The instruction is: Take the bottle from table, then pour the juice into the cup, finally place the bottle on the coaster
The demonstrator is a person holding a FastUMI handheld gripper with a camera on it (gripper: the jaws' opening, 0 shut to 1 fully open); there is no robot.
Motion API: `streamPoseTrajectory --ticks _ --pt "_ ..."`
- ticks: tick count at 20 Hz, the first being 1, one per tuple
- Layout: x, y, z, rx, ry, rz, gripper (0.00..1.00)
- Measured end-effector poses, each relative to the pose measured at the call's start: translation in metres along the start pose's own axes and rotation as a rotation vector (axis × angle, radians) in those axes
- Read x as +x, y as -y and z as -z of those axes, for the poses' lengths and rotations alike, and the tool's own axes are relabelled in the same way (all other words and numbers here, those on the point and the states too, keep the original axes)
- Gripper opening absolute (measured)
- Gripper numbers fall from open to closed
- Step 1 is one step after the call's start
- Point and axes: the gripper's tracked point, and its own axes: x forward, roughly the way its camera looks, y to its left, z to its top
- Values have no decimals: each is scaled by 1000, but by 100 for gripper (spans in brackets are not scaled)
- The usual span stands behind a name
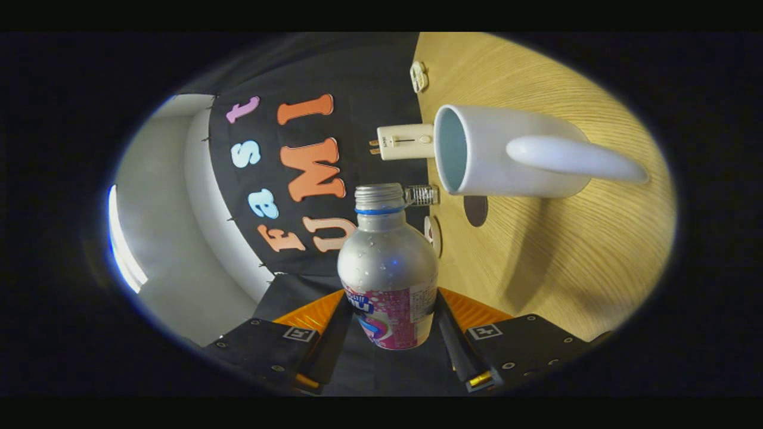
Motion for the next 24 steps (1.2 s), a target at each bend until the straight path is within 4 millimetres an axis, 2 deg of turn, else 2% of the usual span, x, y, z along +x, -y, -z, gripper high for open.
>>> streamPoseTrajectory --ticks 14,24 --pt "-3 -11 -1 160 -20 -78 77" --pt "-3 -34 -3 239 -29 -144 77"
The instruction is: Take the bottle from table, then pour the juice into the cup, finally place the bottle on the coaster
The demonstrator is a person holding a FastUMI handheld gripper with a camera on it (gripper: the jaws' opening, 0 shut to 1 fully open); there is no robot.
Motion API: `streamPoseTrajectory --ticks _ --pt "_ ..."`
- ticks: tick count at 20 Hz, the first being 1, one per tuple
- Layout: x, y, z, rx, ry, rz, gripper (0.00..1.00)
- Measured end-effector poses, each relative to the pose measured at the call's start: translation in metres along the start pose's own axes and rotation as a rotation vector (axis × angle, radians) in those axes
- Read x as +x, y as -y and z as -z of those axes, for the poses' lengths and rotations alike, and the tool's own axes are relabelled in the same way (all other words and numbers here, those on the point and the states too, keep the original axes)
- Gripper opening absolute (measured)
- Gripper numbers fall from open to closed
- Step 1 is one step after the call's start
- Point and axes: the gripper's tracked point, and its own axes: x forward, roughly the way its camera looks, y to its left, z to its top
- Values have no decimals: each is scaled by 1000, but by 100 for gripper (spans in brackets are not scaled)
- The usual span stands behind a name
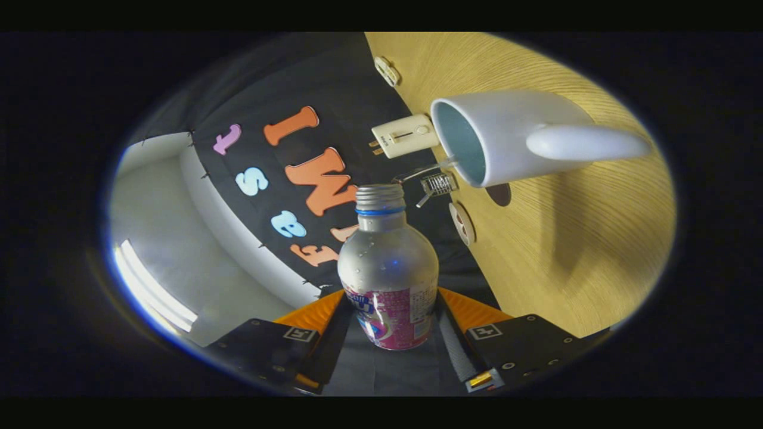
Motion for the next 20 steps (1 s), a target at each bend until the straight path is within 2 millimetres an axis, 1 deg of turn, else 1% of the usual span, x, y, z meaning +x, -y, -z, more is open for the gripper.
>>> streamPoseTrajectory --ticks 6,9,20 --pt "2 0 -2 38 4 -15 77" --pt "2 0 0 48 4 -19 77" --pt "9 -3 -2 85 12 -42 77"
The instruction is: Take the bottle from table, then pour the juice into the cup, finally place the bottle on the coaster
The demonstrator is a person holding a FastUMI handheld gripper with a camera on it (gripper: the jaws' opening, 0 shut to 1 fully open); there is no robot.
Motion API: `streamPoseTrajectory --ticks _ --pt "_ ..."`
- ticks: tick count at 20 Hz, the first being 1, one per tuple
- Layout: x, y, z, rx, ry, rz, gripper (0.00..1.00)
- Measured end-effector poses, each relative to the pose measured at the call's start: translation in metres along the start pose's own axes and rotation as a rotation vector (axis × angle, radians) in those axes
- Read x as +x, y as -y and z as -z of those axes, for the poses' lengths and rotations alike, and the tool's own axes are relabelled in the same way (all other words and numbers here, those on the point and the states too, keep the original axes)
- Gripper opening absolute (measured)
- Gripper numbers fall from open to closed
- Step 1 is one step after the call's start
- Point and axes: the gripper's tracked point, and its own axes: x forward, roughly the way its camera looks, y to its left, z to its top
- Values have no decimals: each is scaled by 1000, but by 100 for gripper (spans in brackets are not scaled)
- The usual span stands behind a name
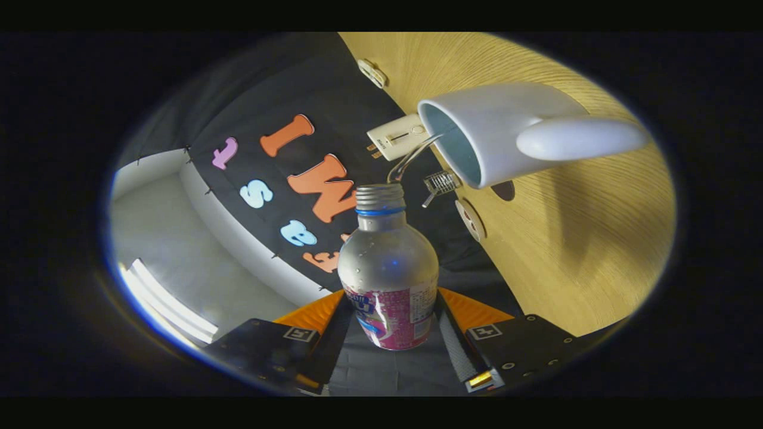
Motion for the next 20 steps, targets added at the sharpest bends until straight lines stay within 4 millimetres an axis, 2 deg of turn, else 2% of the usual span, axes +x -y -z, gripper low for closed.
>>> streamPoseTrajectory --ticks 14,20 --pt "1 4 2 39 -3 -6 77" --pt "3 -3 3 49 -5 -14 77"
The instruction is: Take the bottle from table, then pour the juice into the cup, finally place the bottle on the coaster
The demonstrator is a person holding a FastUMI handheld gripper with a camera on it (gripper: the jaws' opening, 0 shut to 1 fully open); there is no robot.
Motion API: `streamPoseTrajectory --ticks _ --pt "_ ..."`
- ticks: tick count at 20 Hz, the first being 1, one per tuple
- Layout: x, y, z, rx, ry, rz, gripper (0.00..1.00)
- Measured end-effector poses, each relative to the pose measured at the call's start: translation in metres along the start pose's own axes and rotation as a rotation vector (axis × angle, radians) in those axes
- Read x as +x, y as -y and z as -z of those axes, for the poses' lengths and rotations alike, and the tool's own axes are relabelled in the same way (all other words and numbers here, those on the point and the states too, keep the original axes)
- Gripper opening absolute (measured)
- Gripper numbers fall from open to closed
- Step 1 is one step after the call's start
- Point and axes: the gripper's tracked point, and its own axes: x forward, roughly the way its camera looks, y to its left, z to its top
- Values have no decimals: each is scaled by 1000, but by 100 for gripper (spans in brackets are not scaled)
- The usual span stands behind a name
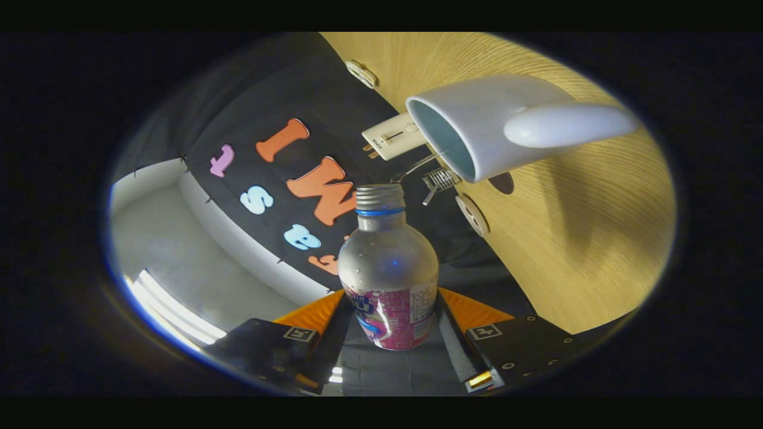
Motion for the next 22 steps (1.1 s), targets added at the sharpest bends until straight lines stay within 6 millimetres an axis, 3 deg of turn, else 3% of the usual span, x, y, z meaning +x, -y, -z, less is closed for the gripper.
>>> streamPoseTrajectory --ticks 11,22 --pt "3 -16 -13 35 29 -28 77" --pt "7 -23 -11 96 24 -58 77"
